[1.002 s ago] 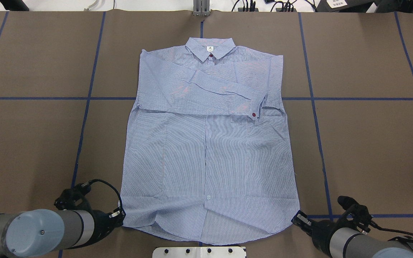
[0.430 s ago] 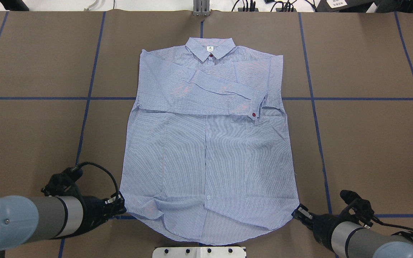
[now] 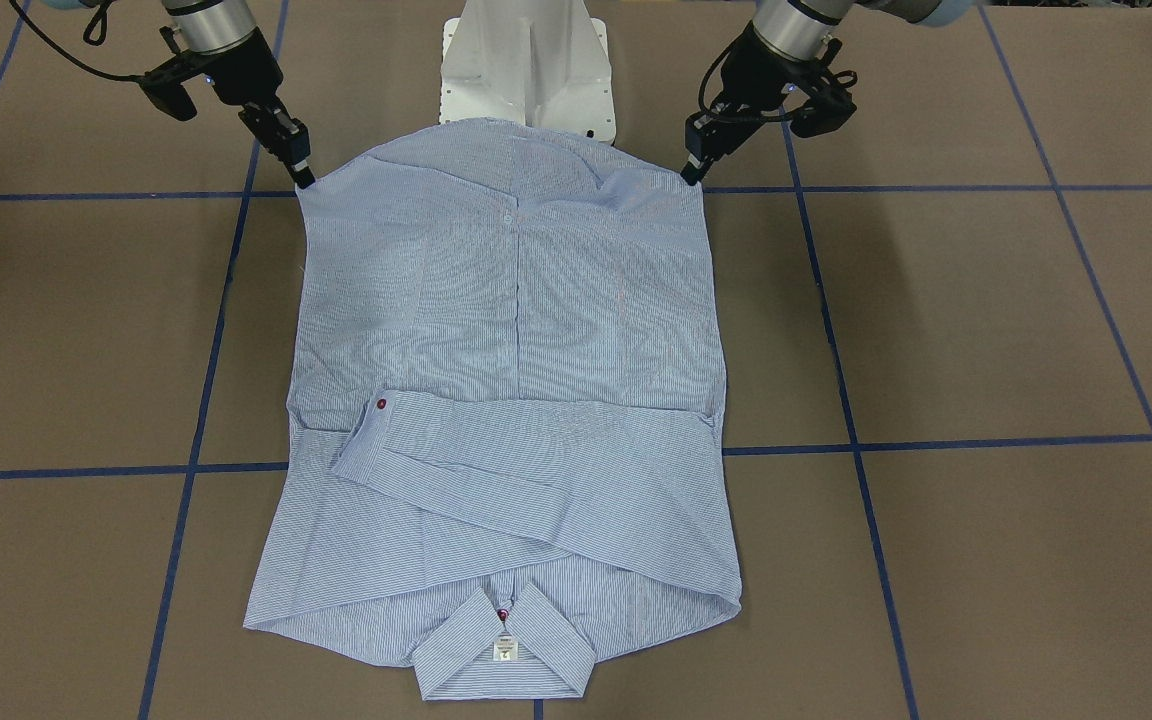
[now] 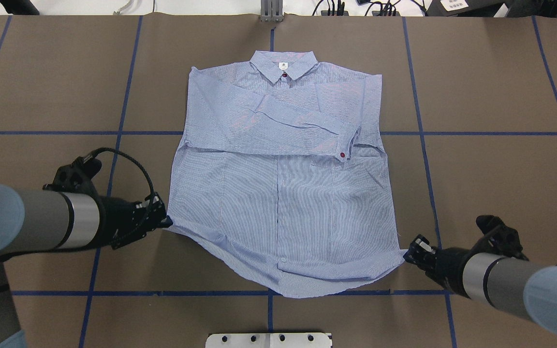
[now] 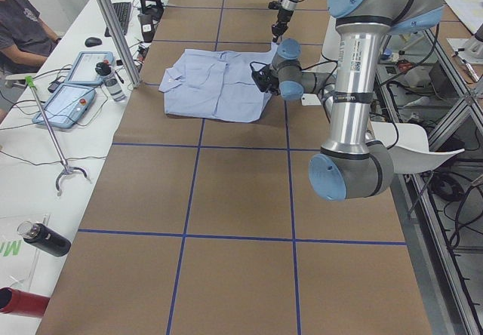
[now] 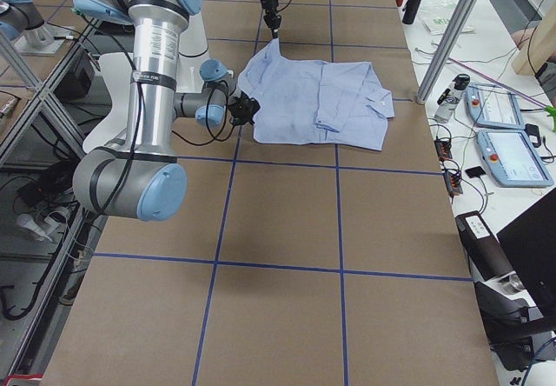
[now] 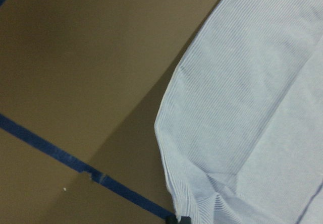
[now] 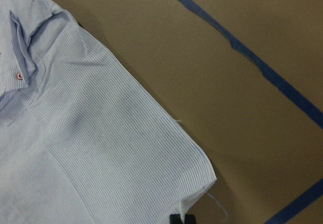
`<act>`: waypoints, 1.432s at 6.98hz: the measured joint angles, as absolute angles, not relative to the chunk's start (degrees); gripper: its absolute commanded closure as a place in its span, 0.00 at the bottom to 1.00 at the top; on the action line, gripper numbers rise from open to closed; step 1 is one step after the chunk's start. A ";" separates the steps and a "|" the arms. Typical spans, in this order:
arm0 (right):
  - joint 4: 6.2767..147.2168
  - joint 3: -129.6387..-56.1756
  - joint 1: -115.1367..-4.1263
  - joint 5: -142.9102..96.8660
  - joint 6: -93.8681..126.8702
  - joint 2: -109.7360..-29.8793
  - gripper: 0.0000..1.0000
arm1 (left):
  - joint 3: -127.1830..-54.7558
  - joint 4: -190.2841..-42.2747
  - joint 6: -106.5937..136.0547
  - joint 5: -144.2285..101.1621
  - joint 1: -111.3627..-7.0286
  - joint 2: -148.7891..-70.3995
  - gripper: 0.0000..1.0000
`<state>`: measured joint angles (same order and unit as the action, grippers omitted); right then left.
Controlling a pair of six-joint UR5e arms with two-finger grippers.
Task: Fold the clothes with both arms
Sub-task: 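Grasp both hem corners and lift them over the shirt toward the collar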
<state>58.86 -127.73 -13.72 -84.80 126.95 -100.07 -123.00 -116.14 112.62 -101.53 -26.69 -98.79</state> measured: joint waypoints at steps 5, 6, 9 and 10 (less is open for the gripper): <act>88.50 -115.39 -39.95 -103.90 107.84 -69.91 1.00 | -102.58 -117.50 108.40 -107.05 -42.88 -114.52 1.00; 89.30 -110.21 -43.43 -105.56 105.18 -66.07 1.00 | -99.56 -118.07 107.88 -107.17 -45.05 -116.37 1.00; 89.40 -98.76 -50.14 -109.32 99.14 -58.98 1.00 | -93.77 -119.92 107.61 -107.23 -48.75 -120.00 1.00; 89.27 -95.25 -50.95 -110.13 98.52 -56.59 1.00 | -90.80 -121.48 107.64 -107.21 -49.19 -121.45 1.00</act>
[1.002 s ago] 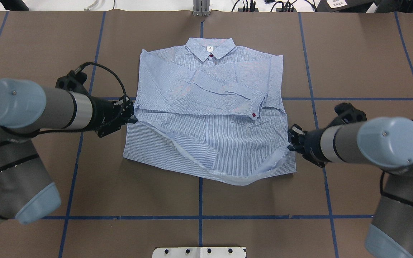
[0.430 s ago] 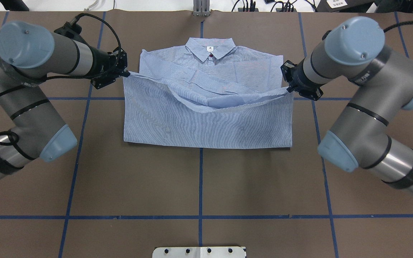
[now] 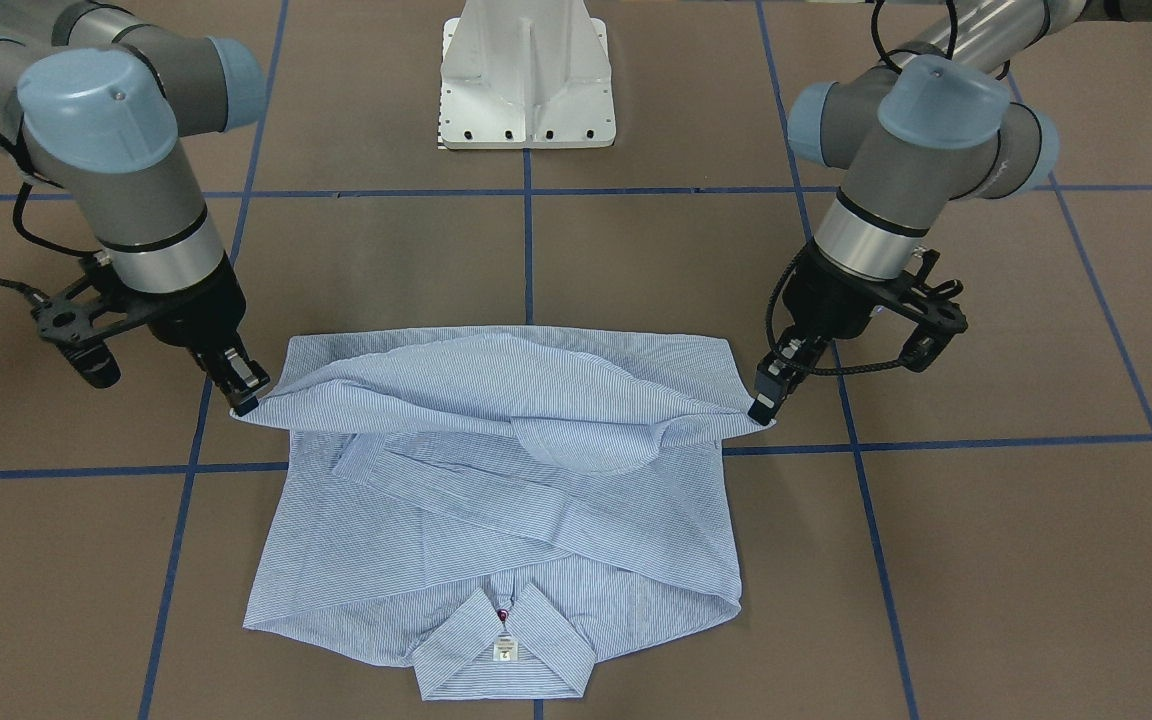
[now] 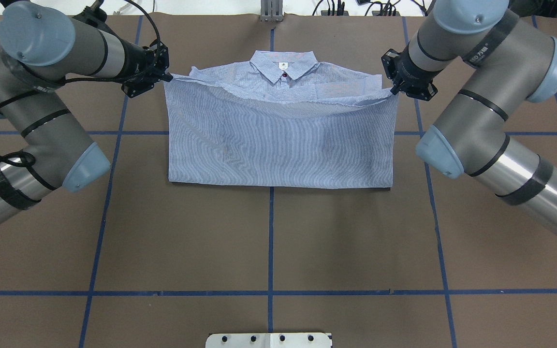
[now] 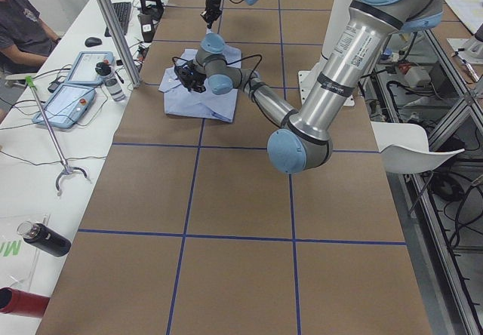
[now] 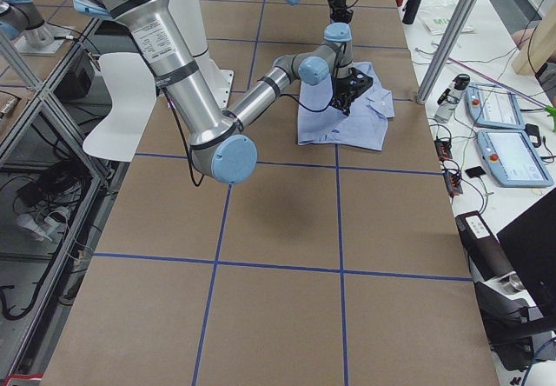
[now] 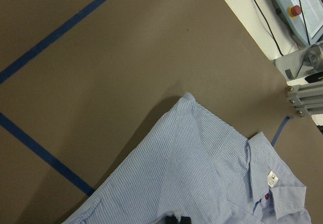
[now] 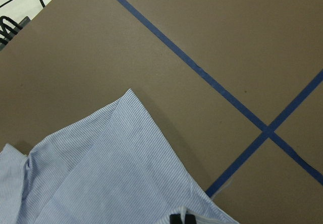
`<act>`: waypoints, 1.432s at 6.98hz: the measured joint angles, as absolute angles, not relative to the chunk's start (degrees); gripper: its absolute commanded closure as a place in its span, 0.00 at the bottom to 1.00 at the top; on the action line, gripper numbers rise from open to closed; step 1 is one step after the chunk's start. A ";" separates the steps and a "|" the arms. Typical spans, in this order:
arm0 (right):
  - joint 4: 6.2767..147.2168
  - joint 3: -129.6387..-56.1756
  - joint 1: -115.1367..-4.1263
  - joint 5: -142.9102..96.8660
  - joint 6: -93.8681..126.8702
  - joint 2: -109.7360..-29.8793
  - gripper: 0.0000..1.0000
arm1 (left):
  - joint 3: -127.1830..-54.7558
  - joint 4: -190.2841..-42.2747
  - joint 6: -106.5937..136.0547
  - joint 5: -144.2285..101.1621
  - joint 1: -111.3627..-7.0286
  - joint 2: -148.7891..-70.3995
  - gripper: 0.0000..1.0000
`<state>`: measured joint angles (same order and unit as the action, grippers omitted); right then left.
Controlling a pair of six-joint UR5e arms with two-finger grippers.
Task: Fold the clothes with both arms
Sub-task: 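Grasp both hem corners and lift them over the shirt toward the collar, then lay the hem down at the collar and open both grippers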
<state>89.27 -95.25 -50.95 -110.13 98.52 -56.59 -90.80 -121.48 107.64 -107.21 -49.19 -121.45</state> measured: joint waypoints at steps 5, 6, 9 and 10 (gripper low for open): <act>76.88 -72.34 -51.42 -110.49 96.83 -47.70 1.00 | -64.84 -138.60 106.98 -105.29 -49.96 -131.29 0.82; 72.60 -67.92 -51.38 -110.49 96.40 -46.77 1.00 | -60.80 -140.37 106.74 -104.33 -49.95 -133.31 0.64; 67.50 -58.90 -51.51 -110.04 93.05 -42.62 0.00 | -53.71 -145.14 104.23 -102.38 -49.93 -135.55 0.39; 66.99 -57.46 -52.15 -110.18 92.06 -41.33 0.00 | -53.17 -145.64 103.50 -101.86 -50.17 -135.62 0.39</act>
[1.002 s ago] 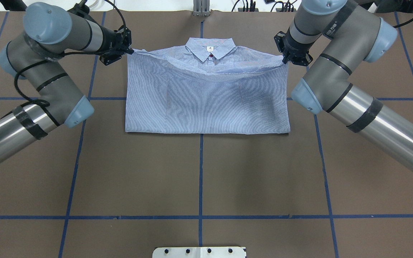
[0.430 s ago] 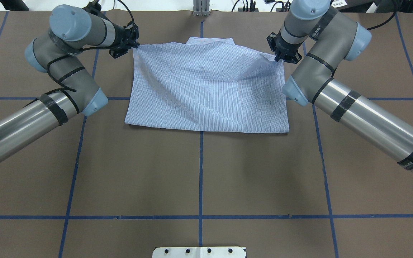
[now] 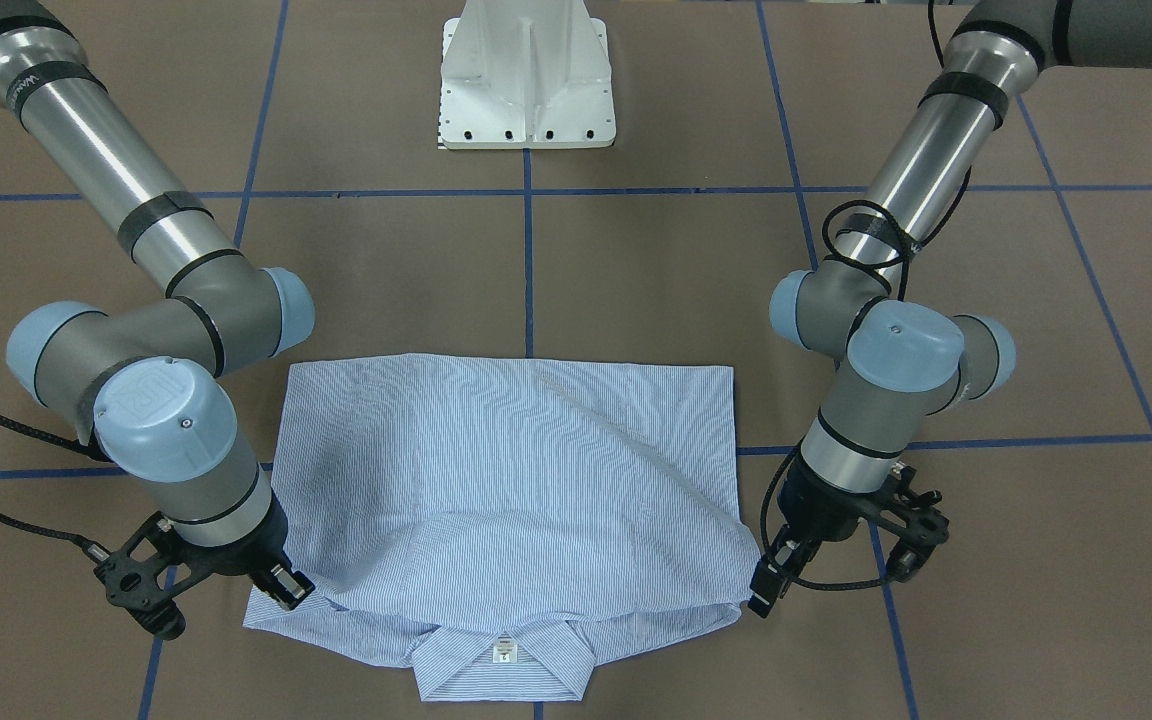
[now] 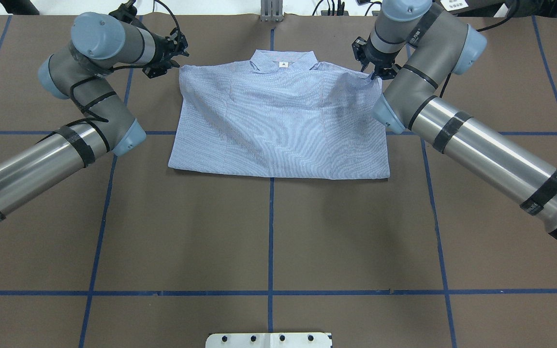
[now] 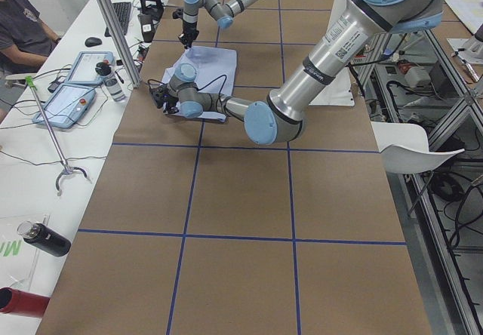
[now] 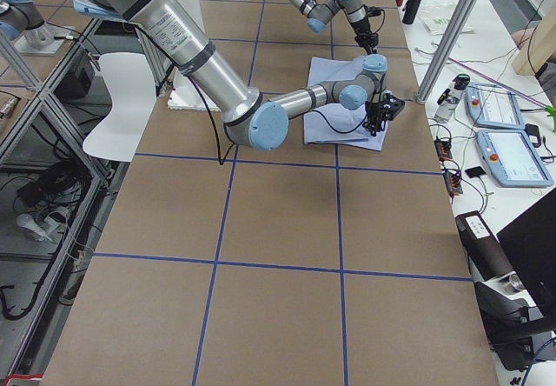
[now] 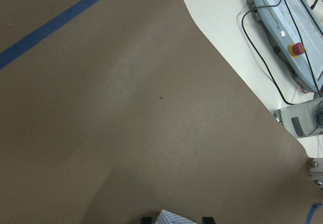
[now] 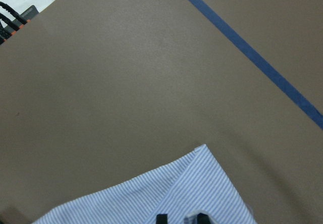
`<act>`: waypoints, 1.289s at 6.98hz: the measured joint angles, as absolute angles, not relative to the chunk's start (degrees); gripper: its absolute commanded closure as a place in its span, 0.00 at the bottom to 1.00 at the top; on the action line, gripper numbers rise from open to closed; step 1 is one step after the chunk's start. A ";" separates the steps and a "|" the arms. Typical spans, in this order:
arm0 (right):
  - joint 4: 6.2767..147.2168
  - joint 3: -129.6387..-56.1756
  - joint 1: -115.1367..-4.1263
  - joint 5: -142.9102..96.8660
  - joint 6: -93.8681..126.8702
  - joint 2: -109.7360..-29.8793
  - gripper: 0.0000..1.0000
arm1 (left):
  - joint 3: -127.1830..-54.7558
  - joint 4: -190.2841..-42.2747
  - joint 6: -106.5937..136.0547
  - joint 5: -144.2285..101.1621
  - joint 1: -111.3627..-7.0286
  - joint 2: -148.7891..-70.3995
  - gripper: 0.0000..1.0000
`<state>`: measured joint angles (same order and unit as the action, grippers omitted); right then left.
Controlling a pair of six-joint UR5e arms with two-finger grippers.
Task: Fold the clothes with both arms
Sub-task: 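Lay the hem down at the collar and open both grippers, then move the right gripper to the folded shirt's nearest edge while the left arm withdraws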
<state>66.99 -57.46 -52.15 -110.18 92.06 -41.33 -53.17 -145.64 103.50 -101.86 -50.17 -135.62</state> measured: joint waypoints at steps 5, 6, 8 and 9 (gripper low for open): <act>65.52 -77.65 -52.80 -114.96 96.81 -56.28 0.00 | -65.62 -145.03 102.75 -105.60 -53.03 -129.24 0.38; 63.70 -83.12 -49.57 -112.57 102.16 -61.39 0.00 | -67.43 -144.85 102.75 -105.88 -53.05 -127.99 0.38; 61.00 -92.12 -43.02 -107.69 109.20 -69.94 0.00 | -68.58 -144.82 102.74 -105.81 -53.08 -127.08 0.38; 60.73 -95.17 -40.31 -105.66 110.65 -72.58 0.02 | -69.20 -144.84 102.74 -105.69 -53.08 -126.65 0.38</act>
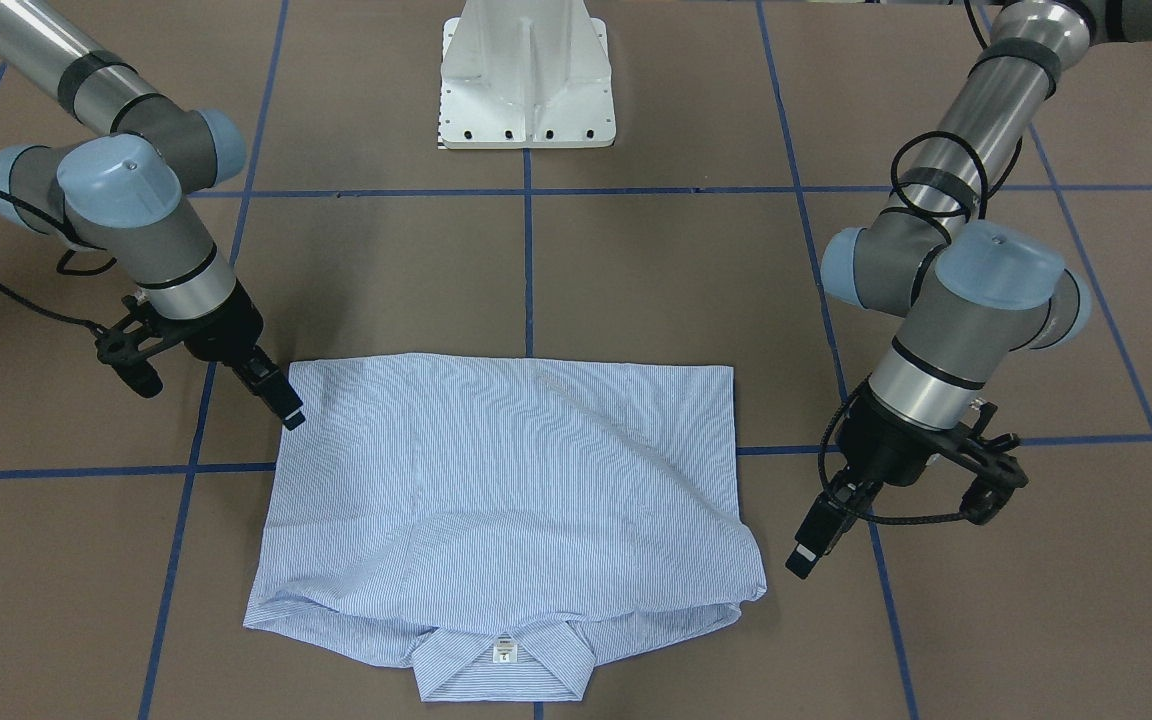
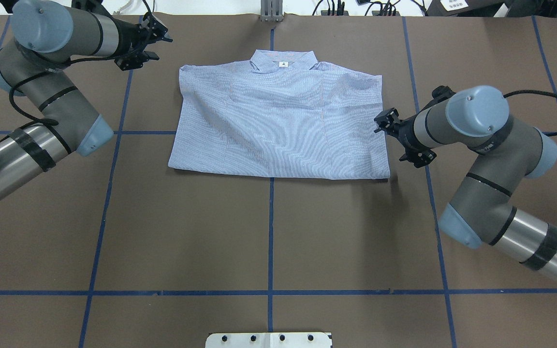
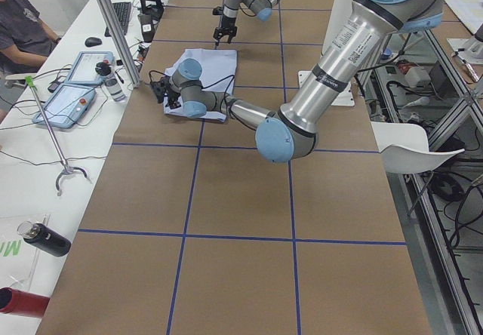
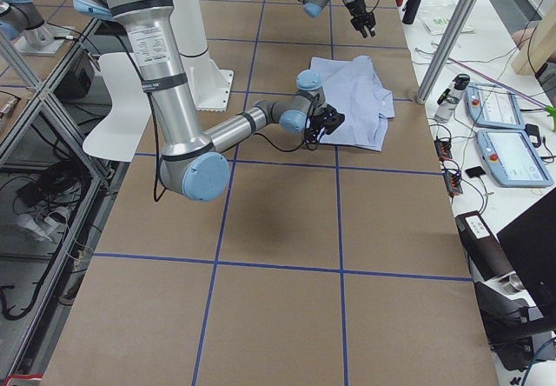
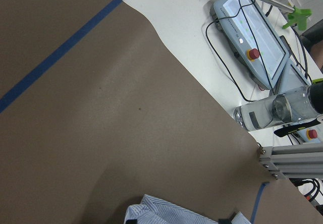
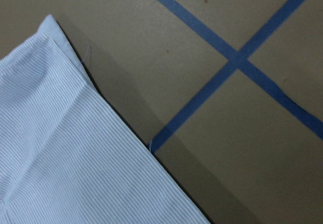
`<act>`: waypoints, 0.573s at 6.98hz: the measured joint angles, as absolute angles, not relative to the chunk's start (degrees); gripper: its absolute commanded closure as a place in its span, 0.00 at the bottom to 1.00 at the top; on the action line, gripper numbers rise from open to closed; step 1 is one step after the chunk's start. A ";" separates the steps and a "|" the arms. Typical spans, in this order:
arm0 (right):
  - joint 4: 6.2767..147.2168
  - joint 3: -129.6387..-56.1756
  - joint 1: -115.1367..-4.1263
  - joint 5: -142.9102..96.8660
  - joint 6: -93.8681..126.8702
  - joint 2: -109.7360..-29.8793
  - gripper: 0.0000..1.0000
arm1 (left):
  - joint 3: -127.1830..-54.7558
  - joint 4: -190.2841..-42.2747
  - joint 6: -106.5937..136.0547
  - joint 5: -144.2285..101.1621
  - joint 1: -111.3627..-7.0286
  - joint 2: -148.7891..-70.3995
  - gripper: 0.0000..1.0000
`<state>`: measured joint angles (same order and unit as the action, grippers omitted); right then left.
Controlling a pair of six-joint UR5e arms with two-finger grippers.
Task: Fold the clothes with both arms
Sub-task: 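Move the right gripper to the folded shirt's nearest edge while the left arm withdraws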
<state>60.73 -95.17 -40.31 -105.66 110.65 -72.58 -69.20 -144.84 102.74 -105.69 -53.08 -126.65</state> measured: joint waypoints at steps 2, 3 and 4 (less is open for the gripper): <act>60.81 -96.55 -36.80 -103.44 111.45 -73.92 0.06 | -69.79 -144.84 102.72 -105.55 -53.02 -126.16 0.38; 61.05 -96.37 -35.96 -102.97 111.51 -73.73 0.07 | -69.84 -144.84 102.69 -105.48 -53.03 -125.94 0.38; 61.18 -95.86 -35.24 -102.69 111.51 -73.49 0.14 | -69.86 -144.84 102.67 -105.42 -53.02 -125.71 0.38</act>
